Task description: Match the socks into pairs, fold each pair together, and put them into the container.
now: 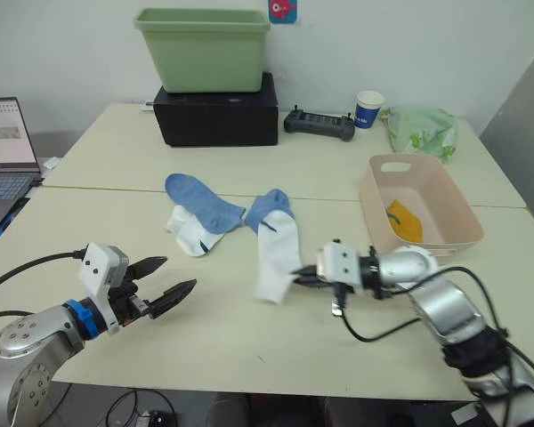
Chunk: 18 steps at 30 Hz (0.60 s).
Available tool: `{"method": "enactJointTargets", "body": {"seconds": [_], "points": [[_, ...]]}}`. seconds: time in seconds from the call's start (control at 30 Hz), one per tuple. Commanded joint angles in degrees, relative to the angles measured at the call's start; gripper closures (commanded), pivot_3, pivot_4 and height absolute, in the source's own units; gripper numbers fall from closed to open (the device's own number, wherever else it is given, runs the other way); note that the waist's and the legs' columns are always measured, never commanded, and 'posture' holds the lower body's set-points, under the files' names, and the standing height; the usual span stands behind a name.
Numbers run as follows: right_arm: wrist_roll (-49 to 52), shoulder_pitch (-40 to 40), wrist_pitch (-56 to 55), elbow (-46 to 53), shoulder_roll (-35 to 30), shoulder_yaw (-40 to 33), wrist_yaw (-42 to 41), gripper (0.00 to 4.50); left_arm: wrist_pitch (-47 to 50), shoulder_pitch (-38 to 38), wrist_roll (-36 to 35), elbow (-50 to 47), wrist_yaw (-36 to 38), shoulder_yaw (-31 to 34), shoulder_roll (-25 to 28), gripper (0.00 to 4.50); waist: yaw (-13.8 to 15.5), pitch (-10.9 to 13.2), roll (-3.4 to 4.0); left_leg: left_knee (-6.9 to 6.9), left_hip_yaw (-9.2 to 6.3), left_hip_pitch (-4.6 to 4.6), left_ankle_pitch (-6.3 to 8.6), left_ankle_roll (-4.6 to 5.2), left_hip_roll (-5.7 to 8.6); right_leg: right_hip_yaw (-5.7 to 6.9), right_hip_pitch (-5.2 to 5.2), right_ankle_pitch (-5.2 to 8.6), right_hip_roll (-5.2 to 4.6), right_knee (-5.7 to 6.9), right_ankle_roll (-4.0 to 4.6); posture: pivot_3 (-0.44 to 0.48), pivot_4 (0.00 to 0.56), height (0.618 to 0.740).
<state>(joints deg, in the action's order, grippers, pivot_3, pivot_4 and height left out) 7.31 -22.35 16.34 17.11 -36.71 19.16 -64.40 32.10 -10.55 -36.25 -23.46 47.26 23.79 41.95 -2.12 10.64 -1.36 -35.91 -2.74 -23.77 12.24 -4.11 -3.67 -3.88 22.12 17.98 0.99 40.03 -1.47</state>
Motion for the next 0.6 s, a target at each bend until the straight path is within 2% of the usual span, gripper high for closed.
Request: {"method": "enactJointTargets", "body": {"seconds": [0.03, 0.07, 0.17, 0.33, 0.4, 0.43, 0.5, 0.6], "points": [[-2.1, 1.1, -1.2, 1.8, -4.4, -0.5, -1.3, 4.47, -1.0, 1.3, 0.6, -0.4, 1.1, -1.4, 1.0, 0.0, -0.3, 0.0, 0.0, 0.01, 0.0, 0.01, 0.0, 0.0, -0.01, -0.01, 0.0, 0.0, 0.02, 0.01, 0.0, 0.0, 0.15, 0.73], [-3.4, 1.5, -2.7, 1.1, -5.4, -0.5, -0.7, 4.47, -1.2, 1.7, 0.8, -0.2, 1.4, -2.0, 1.2, 0.0, -0.3, 0.0, 0.0, 0.0, 0.0, 0.02, 0.0, 0.0, -0.01, 0.0, 0.01, 0.01, 0.04, 0.01, -0.01, 0.0, 0.15, 0.73], [-4.5, 2.0, -5.2, 0.8, -7.0, -1.3, -0.1, 3.78, -1.4, 2.6, 1.1, 0.0, 2.2, -3.3, 1.4, 0.0, -0.2, 0.0, 0.0, 0.0, 0.02, 0.0, 0.0, 0.0, 0.0, -0.03, 0.02, 0.02, 0.05, 0.0, -0.02, 0.0, 0.15, 0.73], [-5.6, 5.7, -5.7, 3.6, -18.2, -5.6, -3.8, 2.08, -2.8, 4.7, 2.7, 0.5, 5.0, -7.4, 2.1, 0.0, 0.4, 0.0, 0.04, -0.01, 0.06, -0.06, 0.0, 0.0, 0.08, -0.04, 0.03, 0.02, -0.02, -0.05, -0.03, 0.0, 0.15, 0.73], [-3.6, 6.6, -4.8, 5.1, -19.9, -7.2, -4.5, 1.47, -3.1, 5.1, 2.7, 0.8, 5.4, -7.9, 2.0, 0.0, 0.4, 0.0, 0.04, -0.03, 0.1, -0.07, 0.0, 0.0, 0.1, -0.06, 0.02, 0.03, -0.06, -0.08, -0.04, 0.0, 0.15, 0.73], [-0.4, 6.8, -2.2, 7.7, -19.6, -9.2, -4.2, 1.01, -2.8, 6.1, 2.4, 1.3, 5.2, -8.2, 1.6, 0.0, 0.4, 0.0, 0.03, -0.02, 0.11, -0.06, 0.0, 0.0, 0.09, -0.07, 0.01, 0.03, -0.05, -0.08, -0.04, 0.0, 0.15, 0.73], [5.5, 7.3, 3.7, 12.9, -18.3, -11.9, -3.4, 0.44, -2.3, 8.5, 2.0, 2.3, 4.3, -9.1, 0.5, 0.0, 0.3, 0.0, 0.03, -0.01, 0.05, -0.04, 0.0, 0.0, 0.04, -0.05, 0.01, 0.03, 0.0, -0.06, -0.05, 0.0, 0.15, 0.73], [7.1, 7.7, 6.4, 16.6, -15.9, -11.7, -1.0, 0.44, -1.7, 11.2, 1.9, 3.4, 3.9, -10.4, -0.5, 0.0, 0.1, 0.0, 0.03, -0.01, -0.02, -0.02, 0.0, 0.0, -0.03, -0.03, 0.0, 0.03, 0.11, -0.01, -0.06, 0.0, 0.15, 0.73]]}}
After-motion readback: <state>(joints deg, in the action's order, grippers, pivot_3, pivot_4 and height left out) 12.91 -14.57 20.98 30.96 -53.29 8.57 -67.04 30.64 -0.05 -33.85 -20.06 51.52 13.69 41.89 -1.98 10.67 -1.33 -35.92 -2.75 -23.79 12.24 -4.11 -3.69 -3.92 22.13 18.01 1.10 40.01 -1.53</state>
